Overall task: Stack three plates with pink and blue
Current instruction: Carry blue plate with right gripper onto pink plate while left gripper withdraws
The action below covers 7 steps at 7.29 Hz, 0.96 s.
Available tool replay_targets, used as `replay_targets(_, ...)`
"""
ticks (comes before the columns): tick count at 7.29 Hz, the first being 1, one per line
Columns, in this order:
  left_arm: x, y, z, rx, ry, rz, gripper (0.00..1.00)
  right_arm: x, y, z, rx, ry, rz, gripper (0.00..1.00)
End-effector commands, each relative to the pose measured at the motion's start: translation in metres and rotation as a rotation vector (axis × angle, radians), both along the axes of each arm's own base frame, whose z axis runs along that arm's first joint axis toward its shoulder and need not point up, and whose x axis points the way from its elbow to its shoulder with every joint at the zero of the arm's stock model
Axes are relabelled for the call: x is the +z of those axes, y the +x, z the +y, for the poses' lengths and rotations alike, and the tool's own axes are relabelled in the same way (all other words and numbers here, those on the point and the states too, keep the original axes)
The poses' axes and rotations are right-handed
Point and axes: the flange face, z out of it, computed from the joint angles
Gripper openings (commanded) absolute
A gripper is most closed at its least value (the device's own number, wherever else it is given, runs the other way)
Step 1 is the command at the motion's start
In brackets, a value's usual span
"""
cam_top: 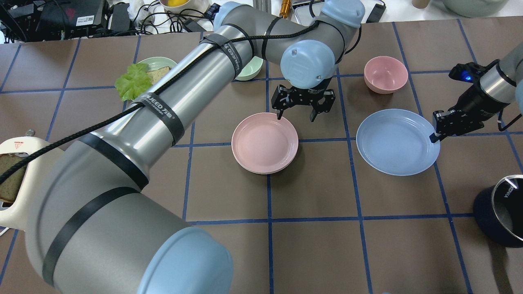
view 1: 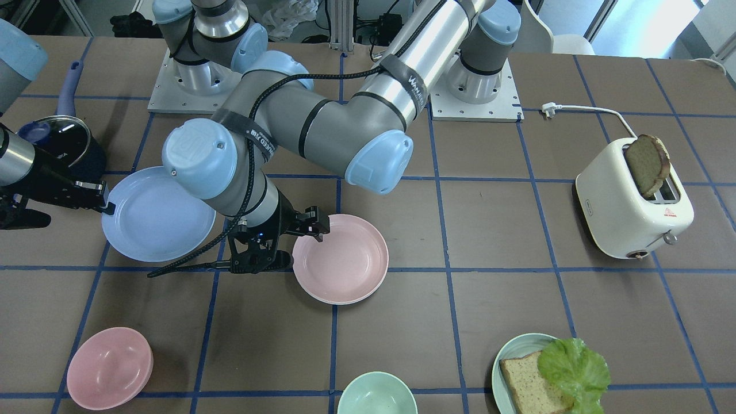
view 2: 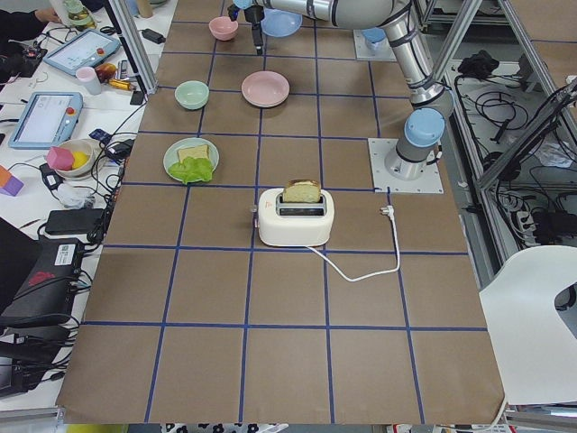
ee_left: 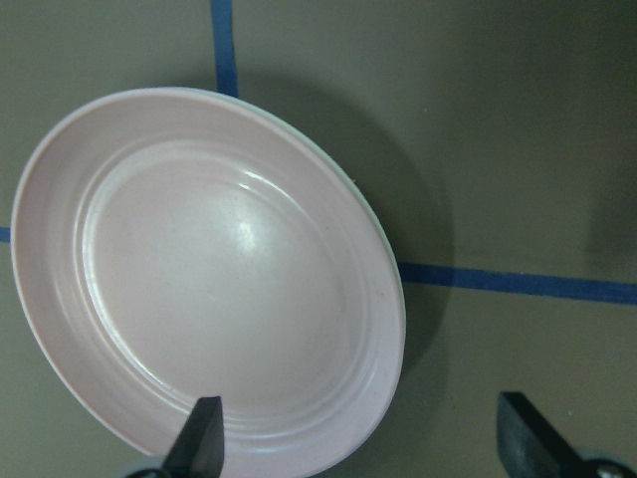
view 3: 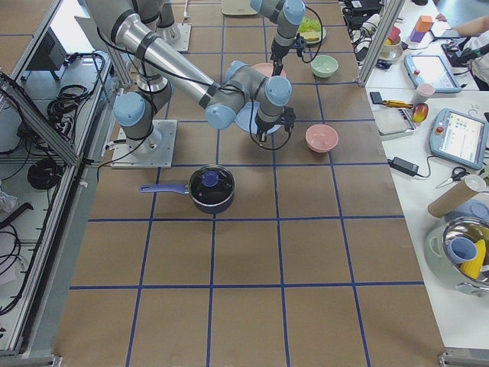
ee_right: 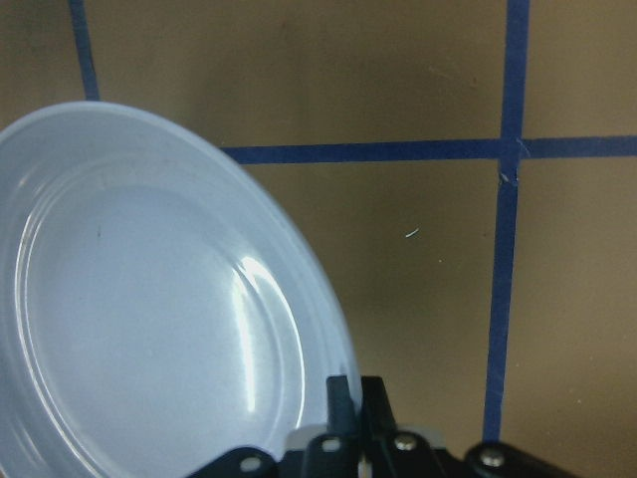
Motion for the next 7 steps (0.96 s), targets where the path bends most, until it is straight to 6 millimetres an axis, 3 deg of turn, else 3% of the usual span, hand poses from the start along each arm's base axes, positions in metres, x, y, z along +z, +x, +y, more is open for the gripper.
replay_targets(1, 0.068, 0.05, -0.012, -0.016, -0.045, 0.035, 0.95, 0.001, 0.033, -0.004, -0.011, 0.014, 0.009, 0.0)
replay_targets(3, 0.123, 0.104, -0.014, -0.016, -0.067, 0.054, 0.93, -0.004, 0.095, -0.014, -0.059, 0.01, 0.032, 0.0)
replay_targets(4, 0.143, 0.127, -0.013, -0.023, -0.068, 0.059, 0.91, -0.006, 0.12, -0.009, -0.075, 0.027, 0.032, 0.0)
replay_targets(7, 0.168, 0.191, 0.004, -0.071, -0.04, 0.068, 0.84, -0.002, 0.227, -0.014, -0.149, -0.046, 0.072, 0.0)
